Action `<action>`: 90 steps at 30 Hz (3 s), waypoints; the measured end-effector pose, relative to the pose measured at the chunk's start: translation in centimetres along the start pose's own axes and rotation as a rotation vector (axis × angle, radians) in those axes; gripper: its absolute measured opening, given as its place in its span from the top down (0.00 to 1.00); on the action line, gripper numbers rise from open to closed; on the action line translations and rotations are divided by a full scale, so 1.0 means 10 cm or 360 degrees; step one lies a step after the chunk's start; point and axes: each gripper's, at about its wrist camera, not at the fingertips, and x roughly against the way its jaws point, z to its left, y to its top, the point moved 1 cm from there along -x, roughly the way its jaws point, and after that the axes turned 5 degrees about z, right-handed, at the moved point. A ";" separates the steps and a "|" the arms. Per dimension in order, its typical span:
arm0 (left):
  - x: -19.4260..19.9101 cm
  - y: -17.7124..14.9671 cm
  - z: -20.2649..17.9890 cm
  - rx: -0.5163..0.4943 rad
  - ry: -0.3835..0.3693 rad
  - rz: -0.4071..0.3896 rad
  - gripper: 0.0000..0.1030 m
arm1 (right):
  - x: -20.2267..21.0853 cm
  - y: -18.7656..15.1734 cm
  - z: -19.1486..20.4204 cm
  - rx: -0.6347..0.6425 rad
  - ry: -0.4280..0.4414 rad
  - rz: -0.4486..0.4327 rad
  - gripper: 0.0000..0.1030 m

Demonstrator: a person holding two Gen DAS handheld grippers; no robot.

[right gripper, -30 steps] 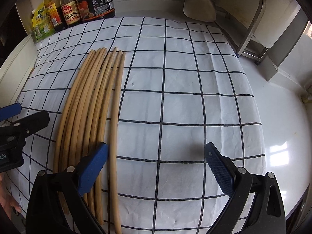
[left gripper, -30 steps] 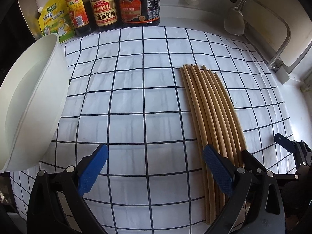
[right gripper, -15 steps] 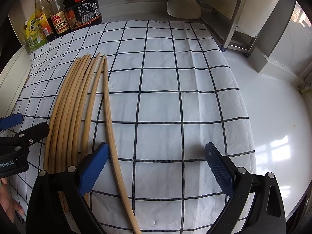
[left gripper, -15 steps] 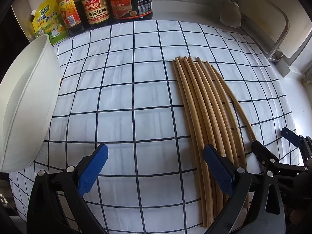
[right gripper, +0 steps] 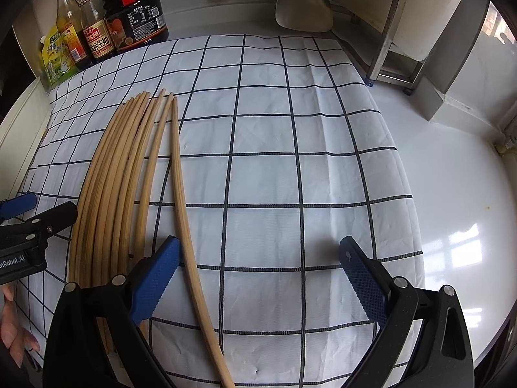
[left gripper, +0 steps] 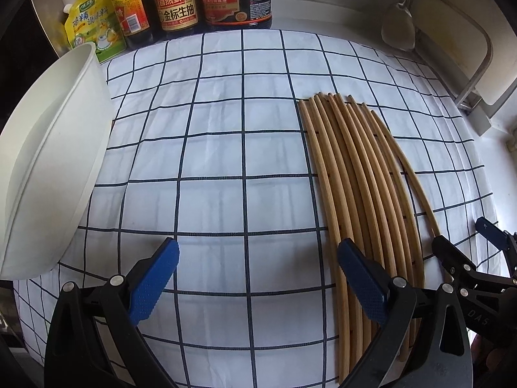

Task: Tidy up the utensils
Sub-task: 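Grasp one wooden chopstick with the left tool while the right tool grasps another, then carry the held chopstick into the white bowl with the left tool while the right tool carries its own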

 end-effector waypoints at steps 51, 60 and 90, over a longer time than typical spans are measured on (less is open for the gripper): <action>0.36 0.13 0.01 -0.0200 -0.0115 0.0013 0.93 | 0.38 0.06 0.21 -0.0034 0.0271 -0.0104 0.94; 0.81 0.22 0.18 -0.0280 -0.0167 -0.0095 0.93 | 0.82 0.13 0.39 -0.0093 0.0276 -0.0196 0.94; 1.80 0.47 2.09 -0.0126 -0.0212 -0.0446 0.93 | 1.55 0.82 2.46 0.0201 0.0459 -0.0371 0.94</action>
